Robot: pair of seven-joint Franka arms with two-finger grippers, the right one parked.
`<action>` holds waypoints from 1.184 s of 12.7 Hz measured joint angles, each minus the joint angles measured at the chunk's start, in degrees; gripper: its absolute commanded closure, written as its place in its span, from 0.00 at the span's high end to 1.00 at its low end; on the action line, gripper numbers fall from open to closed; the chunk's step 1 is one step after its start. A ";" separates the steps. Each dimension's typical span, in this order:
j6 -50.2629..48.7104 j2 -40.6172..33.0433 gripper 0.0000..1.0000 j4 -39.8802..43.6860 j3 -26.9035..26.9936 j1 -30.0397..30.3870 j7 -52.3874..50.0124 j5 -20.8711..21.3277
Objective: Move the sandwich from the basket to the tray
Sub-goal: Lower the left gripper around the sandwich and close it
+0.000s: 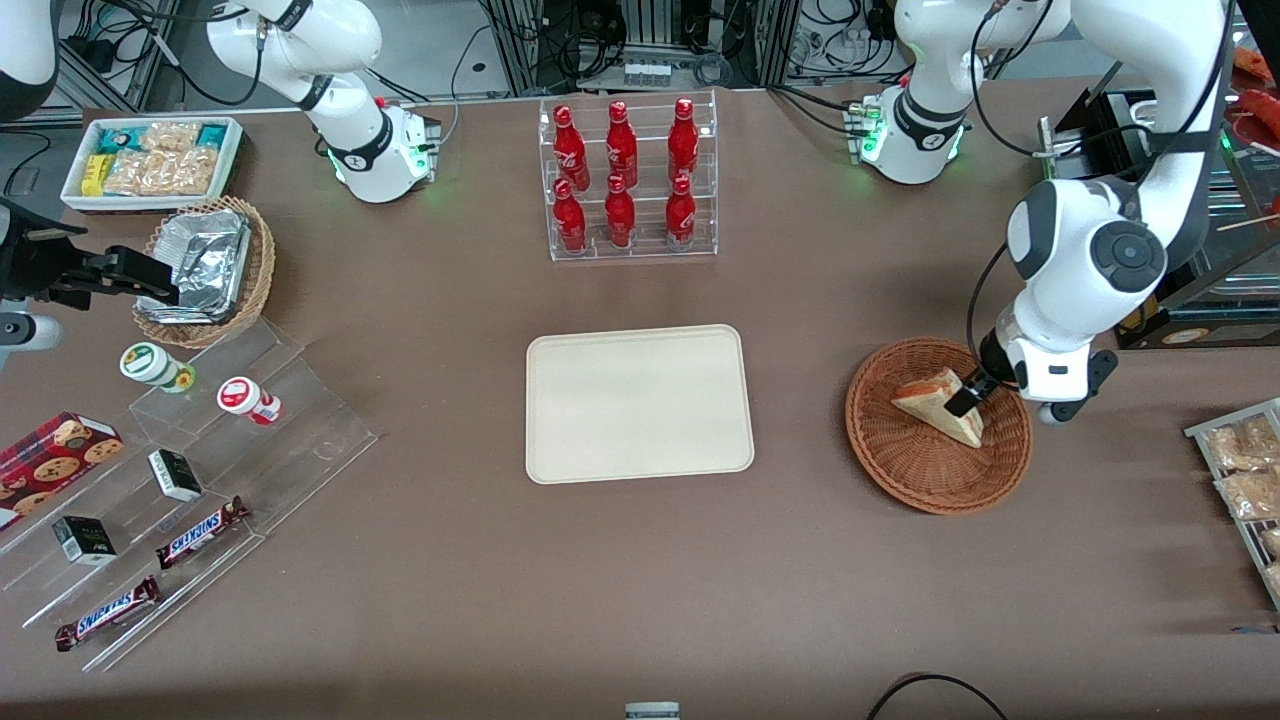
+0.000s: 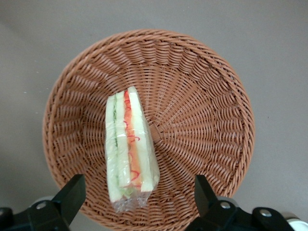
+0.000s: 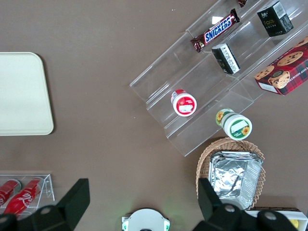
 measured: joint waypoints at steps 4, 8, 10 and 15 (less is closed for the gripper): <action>0.64 2.60 1.00 -0.80 0.00 -0.66 -0.34 0.00; 1.65 4.40 1.00 -1.21 0.18 -0.65 -1.30 0.00; 2.48 5.30 1.00 -1.46 0.24 -0.65 -1.39 0.00; 5.26 7.84 0.00 -1.61 0.37 -0.64 -1.62 0.00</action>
